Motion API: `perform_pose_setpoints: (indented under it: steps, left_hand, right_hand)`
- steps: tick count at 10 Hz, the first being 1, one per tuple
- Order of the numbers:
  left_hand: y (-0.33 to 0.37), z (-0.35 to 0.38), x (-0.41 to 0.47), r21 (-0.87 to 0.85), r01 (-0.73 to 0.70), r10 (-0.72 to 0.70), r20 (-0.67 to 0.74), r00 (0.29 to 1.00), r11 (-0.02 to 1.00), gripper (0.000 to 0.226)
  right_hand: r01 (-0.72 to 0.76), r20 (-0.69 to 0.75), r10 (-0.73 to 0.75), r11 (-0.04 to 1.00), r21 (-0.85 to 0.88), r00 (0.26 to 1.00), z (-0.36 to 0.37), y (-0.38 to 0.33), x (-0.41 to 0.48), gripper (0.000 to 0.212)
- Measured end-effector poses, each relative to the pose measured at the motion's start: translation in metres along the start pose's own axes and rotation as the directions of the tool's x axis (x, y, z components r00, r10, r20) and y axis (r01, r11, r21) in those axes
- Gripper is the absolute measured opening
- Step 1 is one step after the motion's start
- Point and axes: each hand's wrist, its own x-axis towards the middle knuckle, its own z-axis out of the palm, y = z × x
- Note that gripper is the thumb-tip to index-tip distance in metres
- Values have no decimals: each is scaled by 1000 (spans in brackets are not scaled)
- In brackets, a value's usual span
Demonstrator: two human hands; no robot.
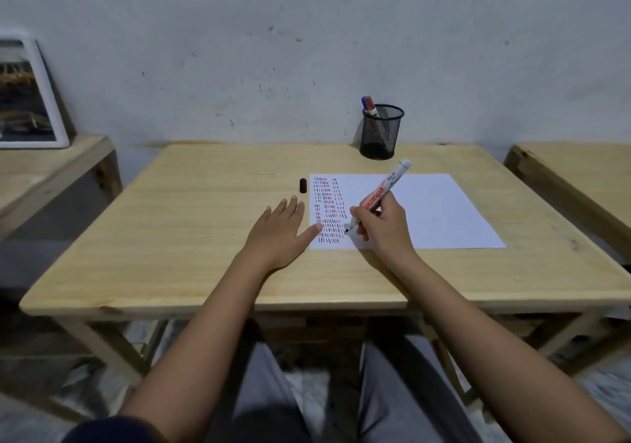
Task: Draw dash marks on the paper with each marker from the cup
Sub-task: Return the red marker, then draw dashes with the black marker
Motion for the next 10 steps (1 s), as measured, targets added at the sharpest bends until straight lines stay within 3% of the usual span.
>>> perform_pose_setpoints:
  steps: [3,8,10]
  left_hand:
    - [-1,3,-1,5,4,-4,-13,1000,1000,75]
    - [0,4,-2,-7,7,-7,-27,1000,1000,74]
    - [-1,2,-1,-51,8,-10,-40,999,999,75]
  right_hand:
    - [-12,30,13,999,-49,999,2,4,0,19]
    - [-55,30,55,998,10,998,1,0,-4,16]
    - [-53,-97,75,975,214,992,-8,-1,3,9]
